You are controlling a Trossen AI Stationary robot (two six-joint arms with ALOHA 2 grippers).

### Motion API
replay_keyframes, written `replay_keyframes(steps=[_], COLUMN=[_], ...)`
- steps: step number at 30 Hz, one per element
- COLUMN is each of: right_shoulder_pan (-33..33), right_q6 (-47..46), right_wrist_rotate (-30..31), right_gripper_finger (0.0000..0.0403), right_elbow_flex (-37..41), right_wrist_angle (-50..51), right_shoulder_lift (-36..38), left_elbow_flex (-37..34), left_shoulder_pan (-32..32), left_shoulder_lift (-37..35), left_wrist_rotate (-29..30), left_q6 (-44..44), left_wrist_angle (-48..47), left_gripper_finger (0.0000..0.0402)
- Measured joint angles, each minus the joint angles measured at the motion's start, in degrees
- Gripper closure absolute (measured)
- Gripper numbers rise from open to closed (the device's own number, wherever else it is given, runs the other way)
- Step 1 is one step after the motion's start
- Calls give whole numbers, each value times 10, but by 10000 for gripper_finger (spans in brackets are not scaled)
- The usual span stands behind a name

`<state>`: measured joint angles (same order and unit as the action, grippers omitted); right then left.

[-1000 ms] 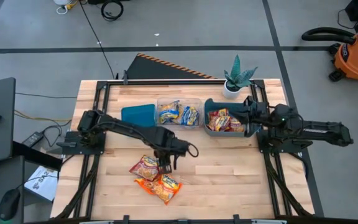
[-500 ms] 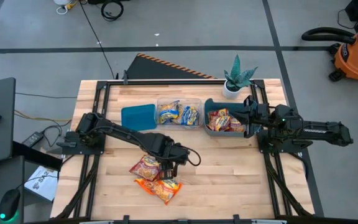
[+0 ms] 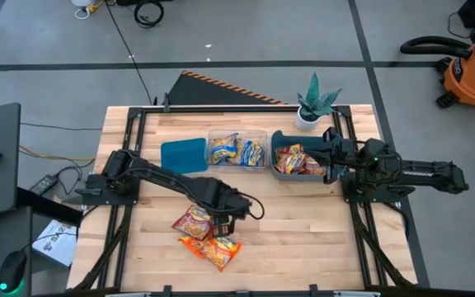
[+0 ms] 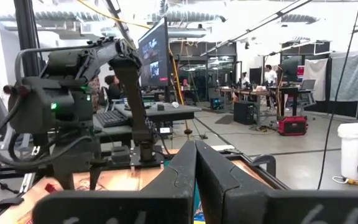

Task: Sort Maruchan noodles
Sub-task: Put the red noddle pack into the dark blue bin

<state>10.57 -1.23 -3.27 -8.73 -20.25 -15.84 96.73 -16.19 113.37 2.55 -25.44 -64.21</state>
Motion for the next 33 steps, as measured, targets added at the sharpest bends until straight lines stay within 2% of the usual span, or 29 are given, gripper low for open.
replay_keyframes(steps=[8,15,20,24,29,33], right_shoulder_pan=[0,0,0,0,0,0], right_q6=[13,13,14,14,1,0], right_wrist_rotate=[1,3,3,3,3,2], right_gripper_finger=[387,387,387,388,387,387], right_elbow_flex=[0,0,0,0,0,0], right_wrist_angle=[3,4,5,6,6,5], right_shoulder_lift=[0,0,0,0,0,0], left_elbow_flex=[0,0,0,0,0,10], left_shoulder_pan=[-9,-30,-30,-26,-22,-15], left_shoulder_lift=[32,45,45,48,49,44], left_wrist_rotate=[3,16,18,18,17,52], left_q6=[-8,51,46,46,64,98], left_wrist_angle=[12,-3,-16,-26,-27,-40], left_gripper_finger=[260,261,265,301,383,391])
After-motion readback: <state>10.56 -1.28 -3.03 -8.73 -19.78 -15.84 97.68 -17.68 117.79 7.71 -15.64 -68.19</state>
